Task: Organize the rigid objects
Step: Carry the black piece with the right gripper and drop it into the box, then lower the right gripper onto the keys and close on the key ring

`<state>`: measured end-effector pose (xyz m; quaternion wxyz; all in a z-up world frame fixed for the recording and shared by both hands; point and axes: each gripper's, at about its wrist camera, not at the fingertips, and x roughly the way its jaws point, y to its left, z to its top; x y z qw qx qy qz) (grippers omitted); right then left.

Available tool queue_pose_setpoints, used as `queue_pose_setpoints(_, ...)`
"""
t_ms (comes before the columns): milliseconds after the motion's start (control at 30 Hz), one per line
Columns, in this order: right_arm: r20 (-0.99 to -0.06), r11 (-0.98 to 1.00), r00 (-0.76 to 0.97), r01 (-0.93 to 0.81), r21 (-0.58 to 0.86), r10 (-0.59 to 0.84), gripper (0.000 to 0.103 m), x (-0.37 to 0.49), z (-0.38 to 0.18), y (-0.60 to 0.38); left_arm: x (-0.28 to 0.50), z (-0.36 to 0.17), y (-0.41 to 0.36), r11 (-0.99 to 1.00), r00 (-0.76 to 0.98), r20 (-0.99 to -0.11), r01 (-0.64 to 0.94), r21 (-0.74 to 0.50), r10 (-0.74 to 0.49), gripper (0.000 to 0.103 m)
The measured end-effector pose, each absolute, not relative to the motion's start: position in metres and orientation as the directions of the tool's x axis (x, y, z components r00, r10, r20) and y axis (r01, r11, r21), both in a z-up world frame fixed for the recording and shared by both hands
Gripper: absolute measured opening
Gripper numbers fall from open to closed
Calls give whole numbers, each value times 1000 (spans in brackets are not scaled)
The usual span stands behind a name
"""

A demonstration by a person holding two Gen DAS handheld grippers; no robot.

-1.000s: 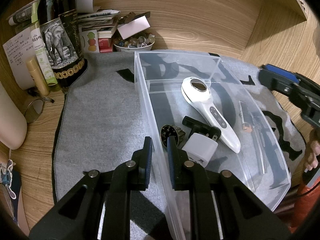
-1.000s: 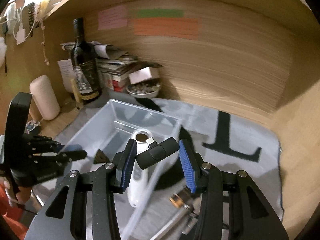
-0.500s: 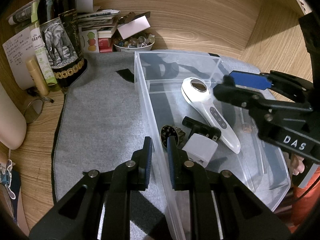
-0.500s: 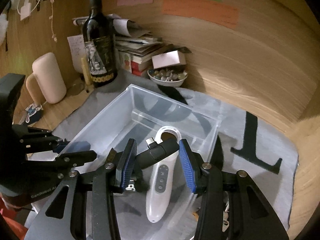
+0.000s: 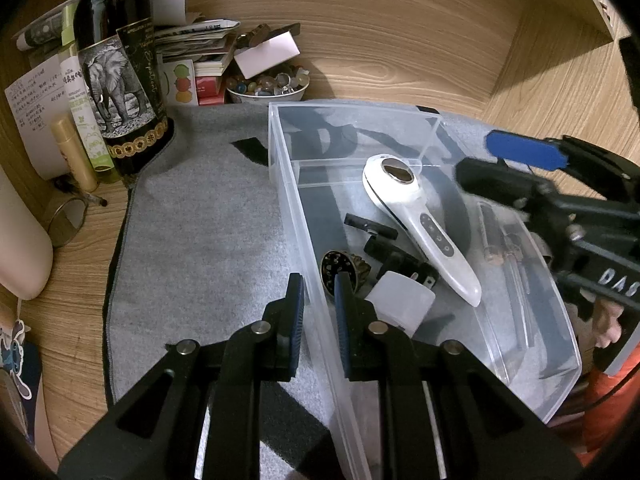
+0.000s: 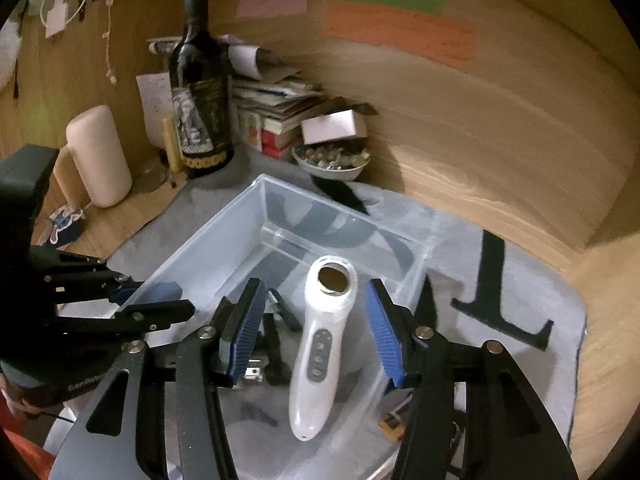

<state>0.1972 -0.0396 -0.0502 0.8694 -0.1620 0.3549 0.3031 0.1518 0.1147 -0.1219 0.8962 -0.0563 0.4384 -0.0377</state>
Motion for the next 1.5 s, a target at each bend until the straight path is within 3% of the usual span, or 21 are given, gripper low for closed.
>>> queue_pose_setpoints(433, -693, 873, 655, -482, -76, 302, 51, 190, -37, -113, 152, -122, 115, 991, 613, -782, 18, -133, -116, 15)
queue_pose_setpoints(800, -794, 928, 576, -370, -42, 193, 52, 182, -83, -160, 153, -122, 113, 991, 613, -781, 18, -135, -117, 15)
queue_pose_setpoints(1033, -856, 939, 484, -343, 7, 183, 52, 185, -123, -167, 154, -121, 113, 991, 613, -782, 18, -134, -117, 15)
queue_pose_setpoints(1500, -856, 934, 476, -356, 21, 201, 52, 214, -133, -156, 155, -123, 114, 991, 610, -783, 20, -131, -116, 15)
